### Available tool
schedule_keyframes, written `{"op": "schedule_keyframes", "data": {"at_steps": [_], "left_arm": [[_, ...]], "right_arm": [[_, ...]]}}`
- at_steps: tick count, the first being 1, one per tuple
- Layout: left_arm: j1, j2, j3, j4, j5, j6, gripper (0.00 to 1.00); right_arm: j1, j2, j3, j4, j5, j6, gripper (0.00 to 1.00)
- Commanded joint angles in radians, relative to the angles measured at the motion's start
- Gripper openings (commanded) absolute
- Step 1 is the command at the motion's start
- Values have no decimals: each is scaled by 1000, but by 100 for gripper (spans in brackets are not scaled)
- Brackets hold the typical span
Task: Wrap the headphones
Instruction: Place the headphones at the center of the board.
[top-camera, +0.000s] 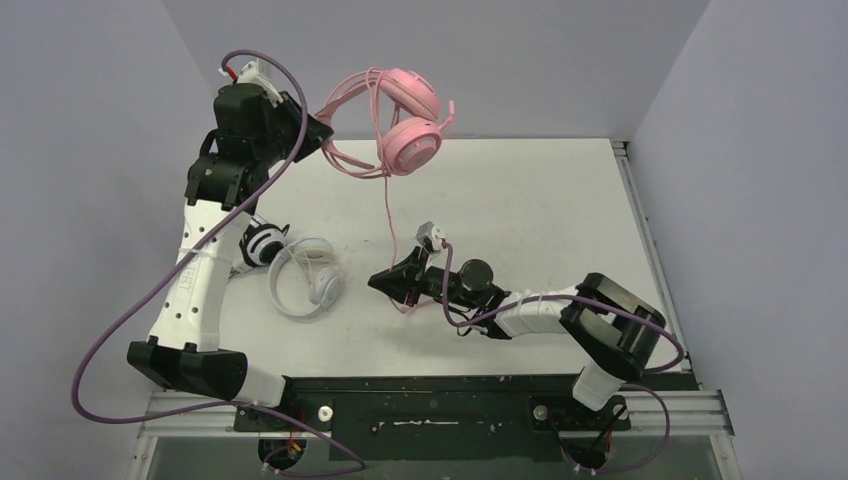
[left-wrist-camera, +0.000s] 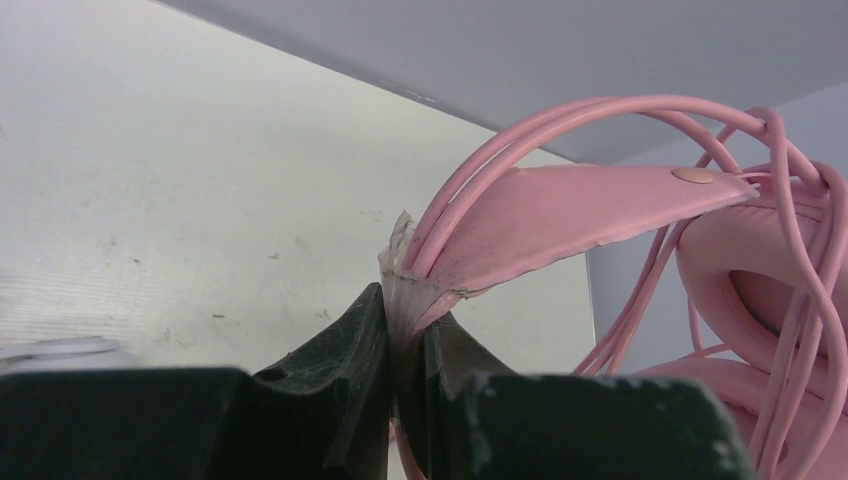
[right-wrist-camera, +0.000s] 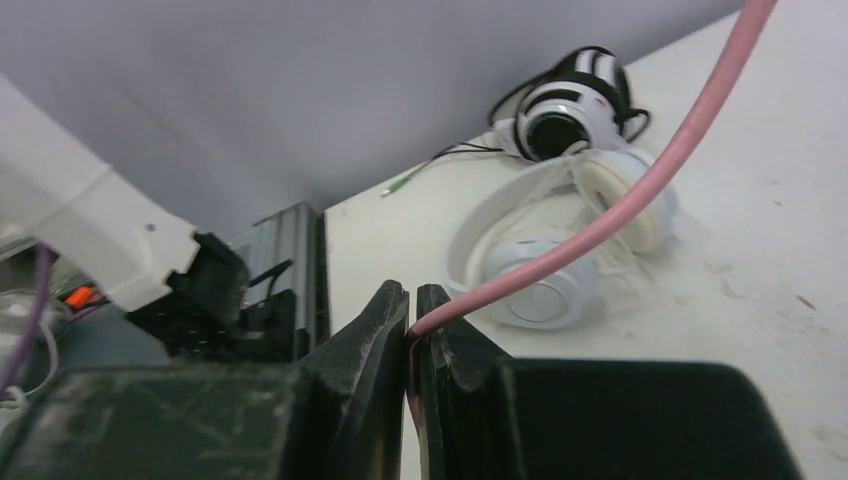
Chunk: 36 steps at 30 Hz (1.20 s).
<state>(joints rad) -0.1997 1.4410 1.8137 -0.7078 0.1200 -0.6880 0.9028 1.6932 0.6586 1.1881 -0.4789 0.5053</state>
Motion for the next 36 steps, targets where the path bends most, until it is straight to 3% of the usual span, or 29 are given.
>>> {"op": "schedule_keyframes", "data": {"at_steps": [1,6,11,17,19,25,36], "left_arm": [[9,-17,-27,202,-157,-47,0],[-11,-39,-131,288,-354,43,0],[-98,-93,-309,416,-565,199,0],[-238,-181,-541,621,-737,507,0],[-261,-198,-593,649,-747,593,0],[-281,-236,-696,622,-728,779,0],[-349,-198,-644,343,-657,899,0]], "right_arm": [[85,-129,-7,-110,-30,-40,5],[114,-241,42,-286,-80,-10,7],[86,-276,177,-480,-106,40,4],[-25,-277,308,-648,-190,113,0],[-75,-275,365,-758,-227,88,0],[-165,-228,595,-1316,-234,-171,0],[-251,-73,853,-1765,-126,-473,1]]}}
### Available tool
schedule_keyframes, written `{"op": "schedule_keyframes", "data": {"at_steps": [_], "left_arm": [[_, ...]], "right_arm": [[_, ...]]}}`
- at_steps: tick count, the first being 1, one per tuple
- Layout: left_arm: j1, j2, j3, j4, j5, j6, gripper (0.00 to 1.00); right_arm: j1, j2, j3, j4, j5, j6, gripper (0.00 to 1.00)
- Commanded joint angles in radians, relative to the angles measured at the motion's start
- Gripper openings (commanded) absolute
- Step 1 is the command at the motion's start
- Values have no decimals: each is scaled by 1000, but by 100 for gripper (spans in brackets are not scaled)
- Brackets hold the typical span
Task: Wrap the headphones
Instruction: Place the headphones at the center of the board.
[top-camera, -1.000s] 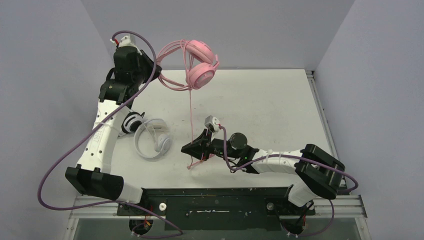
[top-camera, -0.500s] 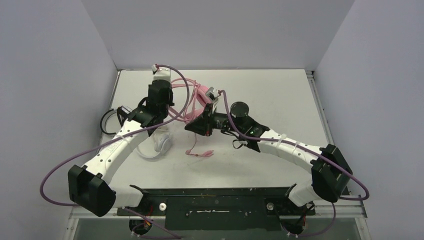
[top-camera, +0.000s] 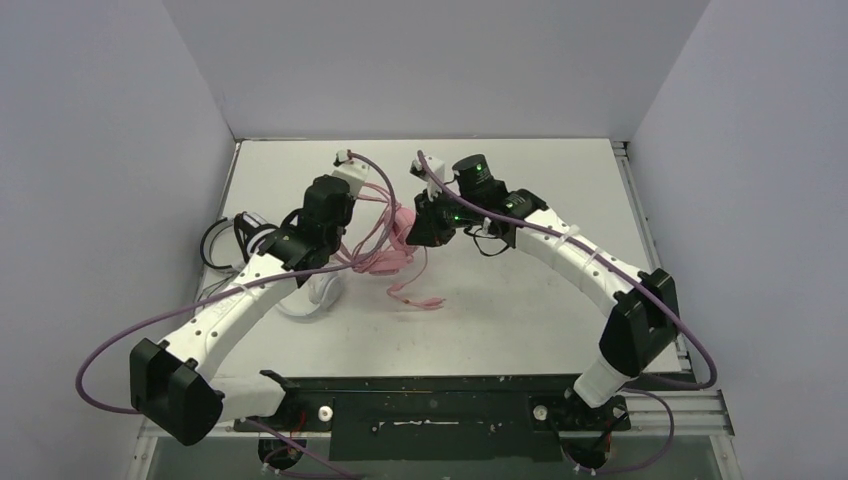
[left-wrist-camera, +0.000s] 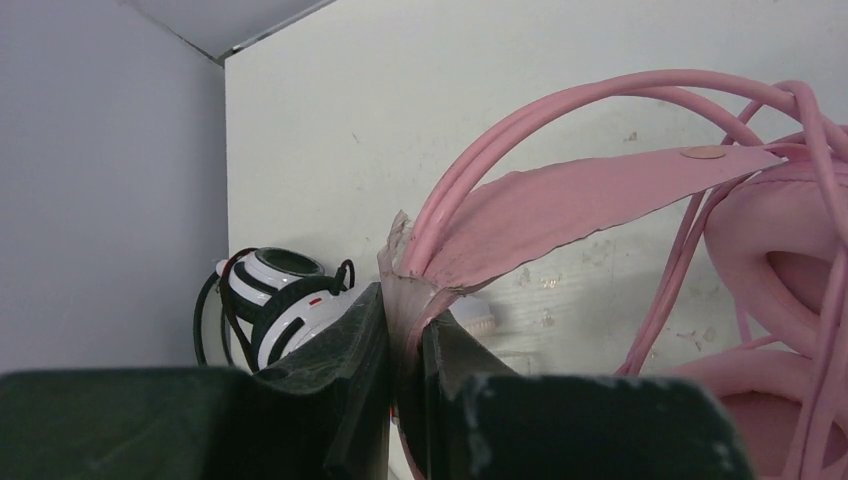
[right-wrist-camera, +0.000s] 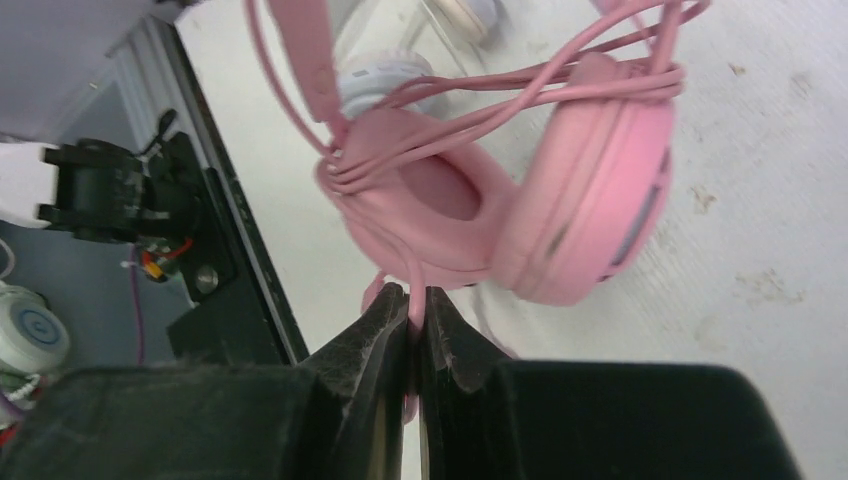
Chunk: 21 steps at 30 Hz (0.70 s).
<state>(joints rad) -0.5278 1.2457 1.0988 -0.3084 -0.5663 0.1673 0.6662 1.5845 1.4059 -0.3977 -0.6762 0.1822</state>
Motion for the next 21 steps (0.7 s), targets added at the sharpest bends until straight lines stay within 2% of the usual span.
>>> {"op": "schedule_keyframes", "data": {"at_steps": [1,7,9,12,15,19,21], "left_arm": [[-27,1,74,-72,37,40,0],[-48,30,102,-160,135,-4,0],[-54,43,115,-185,175,-14,0],[-61,61,122,-208,187,-16,0],[-64,69,125,-220,195,-19,0],[-64,66,136,-230,238,-43,0],[-64,66,147,-249,281,-53,0]], "right_arm": [[-14,45,124,-195,87,-164,2],[-19,74,179,-212,172,-175,5],[-20,81,199,-216,193,-175,11],[-20,87,214,-216,222,-205,16],[-20,100,232,-229,261,-215,16],[-20,114,237,-240,277,-230,12],[-20,114,229,-233,297,-232,14]]}}
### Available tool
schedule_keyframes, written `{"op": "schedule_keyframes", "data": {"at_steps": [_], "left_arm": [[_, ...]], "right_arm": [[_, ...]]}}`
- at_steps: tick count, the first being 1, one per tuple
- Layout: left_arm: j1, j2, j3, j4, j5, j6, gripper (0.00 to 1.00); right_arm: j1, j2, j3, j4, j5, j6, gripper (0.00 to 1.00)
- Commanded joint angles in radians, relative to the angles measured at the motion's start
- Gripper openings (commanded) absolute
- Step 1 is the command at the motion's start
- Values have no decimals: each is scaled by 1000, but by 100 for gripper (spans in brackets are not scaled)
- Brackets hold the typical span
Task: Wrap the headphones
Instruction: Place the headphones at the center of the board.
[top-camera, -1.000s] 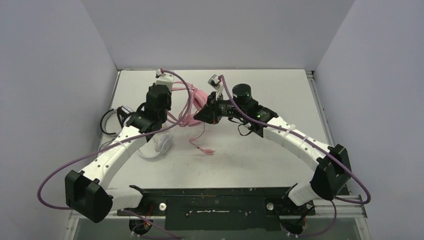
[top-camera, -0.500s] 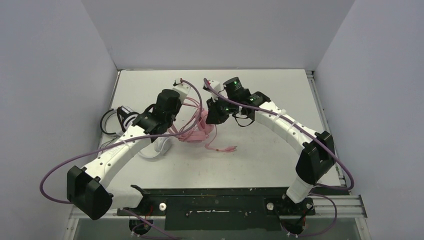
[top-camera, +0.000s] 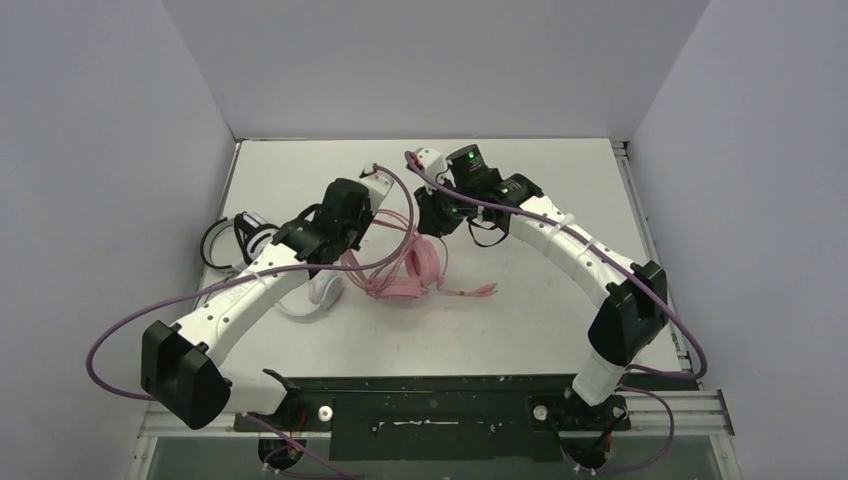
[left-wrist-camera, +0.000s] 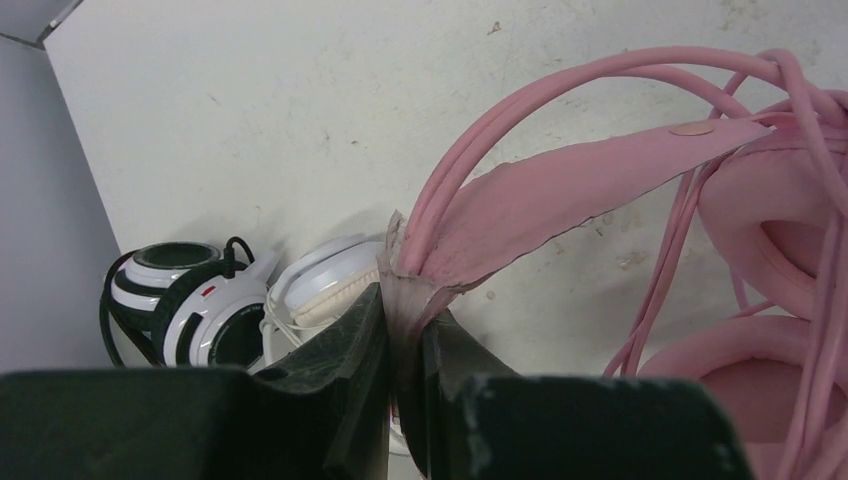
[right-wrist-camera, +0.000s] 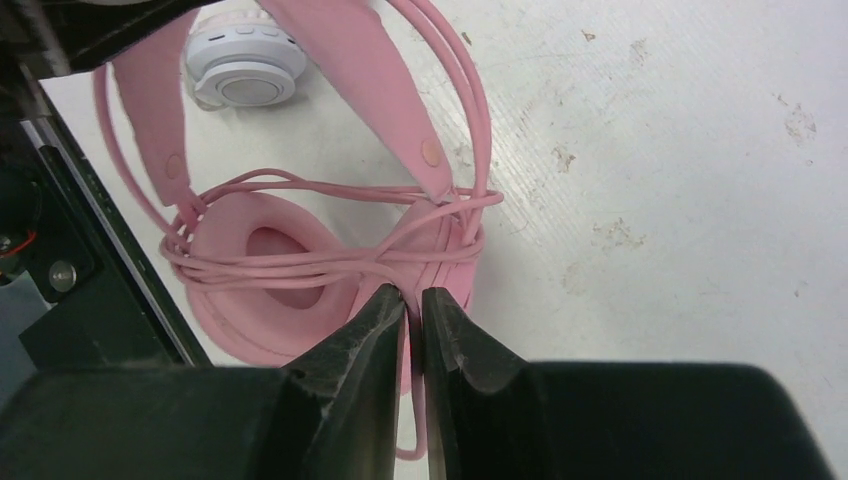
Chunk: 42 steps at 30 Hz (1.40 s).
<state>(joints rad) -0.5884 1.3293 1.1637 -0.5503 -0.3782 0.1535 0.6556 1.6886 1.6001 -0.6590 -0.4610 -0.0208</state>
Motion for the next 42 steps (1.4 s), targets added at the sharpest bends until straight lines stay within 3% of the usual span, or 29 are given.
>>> {"op": "schedule_keyframes", "data": {"at_steps": [1,7,11,20,24,30,34,36,42], "left_arm": [[-3,-18,90,-17,120,-49,0],[-1,-32,127,-60,223,-137,0],[1,-36,145,-89,268,-192,0],[47,-45,194,-180,368,-243,0],[105,-45,225,-218,376,-271,0],[226,-18,302,-288,524,-305,0],[238,-11,337,-313,532,-322,0],[243,-14,342,-312,553,-327,0],[255,-10,365,-318,602,-348,0]], "right_arm": [[-10,10,28,33,91,-33,19],[-19,-13,-41,95,140,-36,22],[-33,-58,-95,146,151,-25,30],[-117,-288,-296,322,231,51,44],[-129,-392,-414,368,262,73,46],[-131,-580,-678,509,233,118,50],[-124,-695,-874,689,56,109,72],[-110,-741,-973,794,43,118,82],[-24,-743,-1092,953,85,103,88]]}}
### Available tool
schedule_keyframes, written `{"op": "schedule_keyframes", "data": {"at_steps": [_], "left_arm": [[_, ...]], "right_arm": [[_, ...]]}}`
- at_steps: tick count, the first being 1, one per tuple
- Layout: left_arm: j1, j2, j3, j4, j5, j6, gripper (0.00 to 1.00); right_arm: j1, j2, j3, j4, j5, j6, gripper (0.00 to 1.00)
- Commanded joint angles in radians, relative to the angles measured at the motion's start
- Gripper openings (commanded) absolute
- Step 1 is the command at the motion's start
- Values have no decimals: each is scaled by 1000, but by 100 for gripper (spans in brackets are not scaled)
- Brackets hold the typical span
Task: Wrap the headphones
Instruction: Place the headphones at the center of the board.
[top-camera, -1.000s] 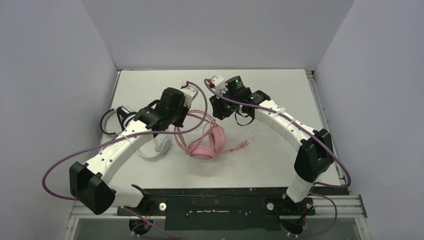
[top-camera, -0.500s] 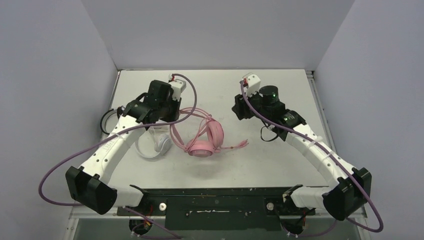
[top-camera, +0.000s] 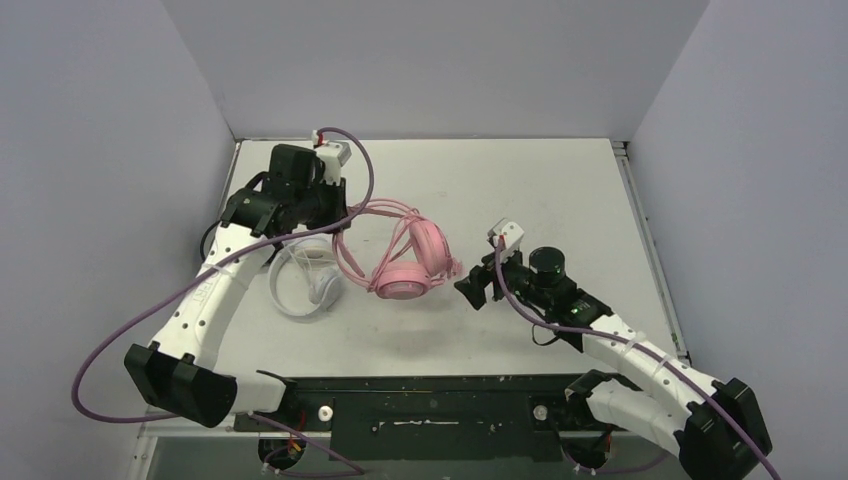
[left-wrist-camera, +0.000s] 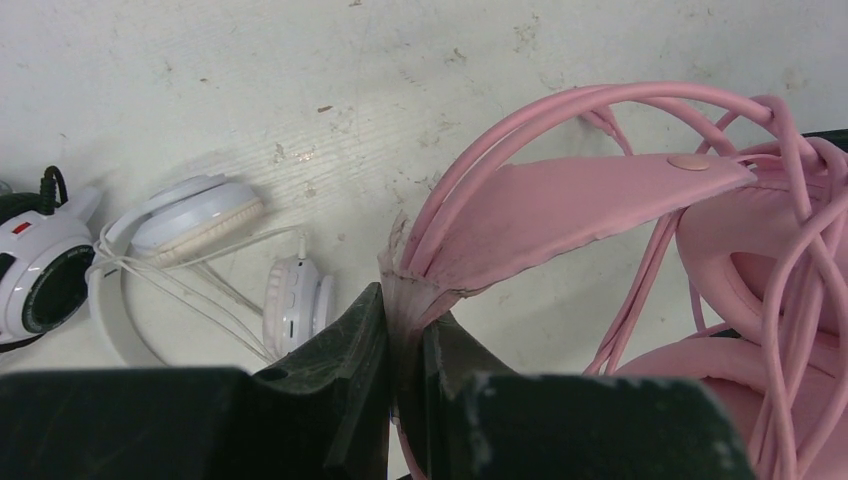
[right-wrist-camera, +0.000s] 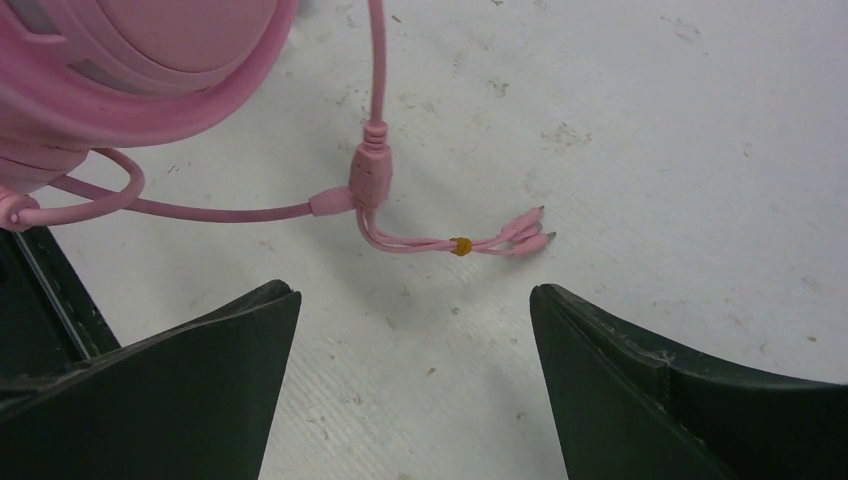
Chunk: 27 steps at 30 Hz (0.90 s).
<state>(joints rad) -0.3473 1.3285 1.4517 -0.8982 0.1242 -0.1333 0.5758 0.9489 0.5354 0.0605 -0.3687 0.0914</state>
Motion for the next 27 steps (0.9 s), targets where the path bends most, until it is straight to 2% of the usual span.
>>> {"op": "schedule_keyframes", "data": {"at_steps": [1,4,9,20,27], "left_arm": [[16,-5,81,29,103,-64,0],[17,-1,99,20,121,-71,0],[18,-10,129,12,152,-83,0],[18,-30,178,10,221,-149,0],[18,-50,170,91,247,-270,0]], "right_arm": [[84,-3,-49,261,30,-21,88],[135,-6,-150,406,110,-39,88],[137,36,-248,624,122,-9,83],[121,139,-288,837,126,43,64],[79,182,-338,1005,22,113,64]]}}
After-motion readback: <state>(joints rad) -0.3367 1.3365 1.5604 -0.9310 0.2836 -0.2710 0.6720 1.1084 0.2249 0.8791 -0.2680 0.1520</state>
